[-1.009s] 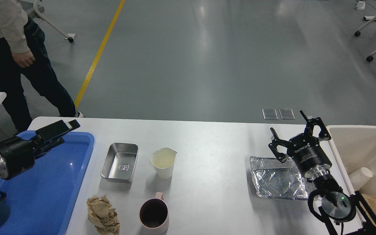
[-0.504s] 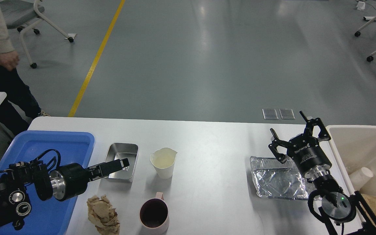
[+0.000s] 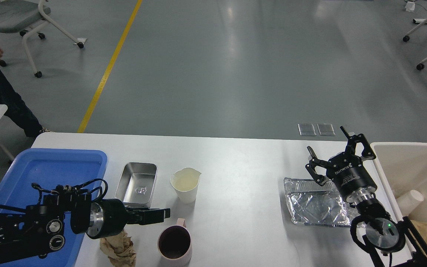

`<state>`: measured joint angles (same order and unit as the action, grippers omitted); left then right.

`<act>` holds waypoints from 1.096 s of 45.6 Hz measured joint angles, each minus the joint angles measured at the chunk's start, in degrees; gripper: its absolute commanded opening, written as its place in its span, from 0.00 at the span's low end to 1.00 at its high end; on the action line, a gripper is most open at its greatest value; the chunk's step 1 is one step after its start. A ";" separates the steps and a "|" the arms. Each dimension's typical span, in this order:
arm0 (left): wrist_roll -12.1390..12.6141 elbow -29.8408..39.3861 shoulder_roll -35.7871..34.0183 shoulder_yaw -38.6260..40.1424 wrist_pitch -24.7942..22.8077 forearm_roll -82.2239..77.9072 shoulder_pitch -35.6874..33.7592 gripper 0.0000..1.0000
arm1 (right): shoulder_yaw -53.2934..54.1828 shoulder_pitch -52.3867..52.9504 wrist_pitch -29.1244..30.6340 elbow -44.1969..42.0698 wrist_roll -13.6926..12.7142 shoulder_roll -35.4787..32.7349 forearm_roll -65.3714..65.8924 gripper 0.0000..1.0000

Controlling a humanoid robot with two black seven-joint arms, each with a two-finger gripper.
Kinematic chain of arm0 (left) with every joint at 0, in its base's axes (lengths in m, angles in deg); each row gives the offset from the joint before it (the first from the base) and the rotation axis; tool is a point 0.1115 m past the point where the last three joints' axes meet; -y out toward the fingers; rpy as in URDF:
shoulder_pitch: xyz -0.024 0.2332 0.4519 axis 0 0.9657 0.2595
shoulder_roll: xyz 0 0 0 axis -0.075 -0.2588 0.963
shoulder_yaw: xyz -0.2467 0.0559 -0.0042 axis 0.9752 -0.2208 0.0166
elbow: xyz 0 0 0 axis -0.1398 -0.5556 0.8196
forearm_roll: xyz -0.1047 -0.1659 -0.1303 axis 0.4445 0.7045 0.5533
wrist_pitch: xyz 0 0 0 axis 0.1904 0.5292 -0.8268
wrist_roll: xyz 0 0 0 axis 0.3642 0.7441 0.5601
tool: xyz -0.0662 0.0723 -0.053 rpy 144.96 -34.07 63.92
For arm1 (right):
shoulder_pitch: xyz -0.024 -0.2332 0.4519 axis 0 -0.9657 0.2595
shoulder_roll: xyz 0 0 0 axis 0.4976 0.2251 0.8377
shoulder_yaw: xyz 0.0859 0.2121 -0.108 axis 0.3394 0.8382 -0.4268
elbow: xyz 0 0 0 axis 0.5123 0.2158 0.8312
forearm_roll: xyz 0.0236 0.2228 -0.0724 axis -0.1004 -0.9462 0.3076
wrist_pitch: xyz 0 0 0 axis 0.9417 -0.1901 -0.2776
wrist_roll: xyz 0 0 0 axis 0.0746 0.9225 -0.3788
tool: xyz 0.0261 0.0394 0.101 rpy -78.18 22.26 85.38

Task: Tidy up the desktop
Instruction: 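Reach the left gripper to the pink mug and grasp its rim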

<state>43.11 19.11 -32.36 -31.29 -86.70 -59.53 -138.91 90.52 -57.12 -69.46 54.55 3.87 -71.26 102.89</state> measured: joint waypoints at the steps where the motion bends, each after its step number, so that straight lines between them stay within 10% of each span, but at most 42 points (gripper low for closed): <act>1: -0.01 -0.01 0.11 -0.80 -0.04 -0.46 -0.58 0.96 | 0.00 0.00 0.00 0.00 0.00 0.00 -0.01 1.00; 29: -0.40 -1.28 3.95 -9.47 -0.63 -3.78 -4.09 0.92 | 0.00 -0.01 0.09 -0.36 0.01 -0.19 -0.01 1.00; 50: 0.37 -4.15 7.57 -11.01 -1.33 -5.89 -4.35 0.38 | 0.17 -0.17 0.09 -0.36 0.10 -0.37 -0.01 1.00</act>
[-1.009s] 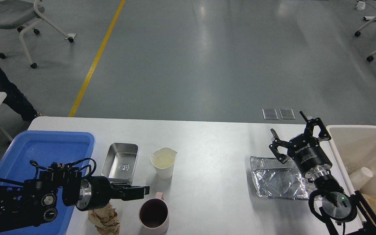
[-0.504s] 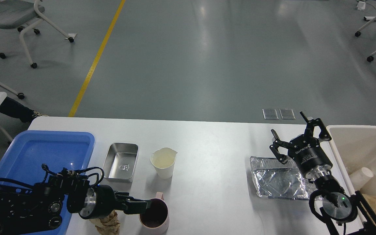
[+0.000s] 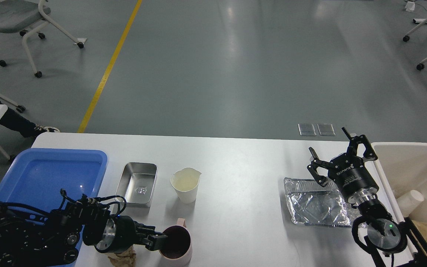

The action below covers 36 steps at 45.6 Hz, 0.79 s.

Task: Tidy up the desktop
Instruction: 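Reach the left gripper to the pink mug and grasp its rim, then lift the pink mug with the left gripper and lower it into the blue tray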

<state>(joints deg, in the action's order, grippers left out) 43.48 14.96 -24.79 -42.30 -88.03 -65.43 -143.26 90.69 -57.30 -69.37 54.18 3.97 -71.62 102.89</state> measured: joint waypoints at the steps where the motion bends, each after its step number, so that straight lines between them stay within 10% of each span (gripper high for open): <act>1: 0.00 -0.23 0.20 -0.05 -0.02 0.03 0.00 0.36 | 0.00 0.01 0.00 0.00 0.00 0.00 0.00 1.00; 16: -0.78 -1.42 1.69 -0.96 -0.39 0.60 0.10 0.01 | -0.07 0.05 -0.01 0.00 0.00 0.00 0.00 1.00; 36: -3.41 -1.72 2.05 -0.54 -0.28 1.39 -2.16 0.00 | -0.01 0.08 -0.17 0.00 0.00 0.00 0.00 1.00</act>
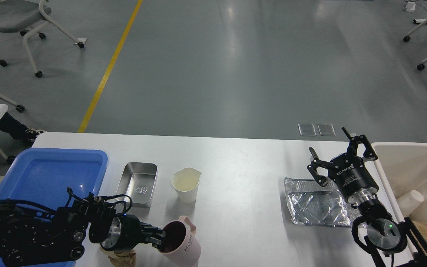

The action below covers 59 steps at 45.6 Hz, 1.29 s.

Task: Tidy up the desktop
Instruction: 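Lift the pink mug with the left gripper and lower it into the blue tray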

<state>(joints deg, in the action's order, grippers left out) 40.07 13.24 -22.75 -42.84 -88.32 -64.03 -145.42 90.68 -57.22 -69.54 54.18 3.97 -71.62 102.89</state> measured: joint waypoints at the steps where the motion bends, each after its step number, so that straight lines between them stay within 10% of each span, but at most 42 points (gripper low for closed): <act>1: -0.23 0.11 -0.08 0.04 0.00 0.24 -0.49 0.00 | 0.00 0.02 -0.01 0.00 0.00 0.01 0.00 1.00; 17: -1.50 3.08 -5.62 1.04 -2.48 5.35 -12.83 0.00 | -0.06 0.11 -0.09 0.00 0.00 0.09 0.00 1.00; 34: -3.54 9.90 -28.20 2.26 -10.81 5.06 -23.21 0.00 | -0.18 0.16 -0.16 0.09 0.00 0.35 0.00 1.00; 46: -5.38 10.60 -46.76 8.38 -20.58 4.65 -24.38 0.00 | -0.85 0.19 -0.18 0.10 -0.03 0.35 0.00 1.00; 59: -5.44 7.73 -53.86 7.14 -18.41 2.34 -18.74 0.00 | -3.35 0.85 -0.41 0.15 -0.05 0.58 0.33 1.00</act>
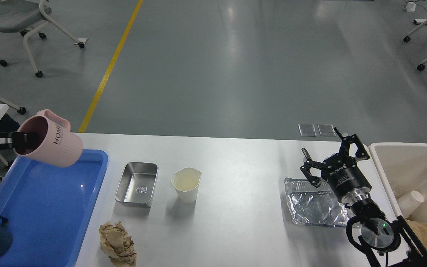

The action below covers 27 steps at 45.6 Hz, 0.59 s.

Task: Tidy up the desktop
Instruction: 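Lift the pink mug with the left gripper and lower it into the blue tray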

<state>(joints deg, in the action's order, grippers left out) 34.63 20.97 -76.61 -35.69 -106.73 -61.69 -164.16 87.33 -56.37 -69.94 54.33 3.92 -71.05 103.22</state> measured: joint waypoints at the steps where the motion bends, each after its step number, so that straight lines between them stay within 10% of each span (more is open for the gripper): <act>1: 0.00 -0.43 0.35 -0.14 0.72 -0.07 0.86 0.00 | -0.02 0.01 -0.01 0.03 0.00 0.00 0.00 1.00; 27: -0.14 -13.36 16.64 -1.10 14.69 -4.87 24.47 0.00 | 0.33 -0.08 -0.04 0.18 0.04 -0.67 0.02 1.00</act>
<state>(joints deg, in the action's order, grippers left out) 34.49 7.61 -59.97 -36.80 -92.04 -66.57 -139.69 87.66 -56.45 -69.98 54.51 3.96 -71.71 103.23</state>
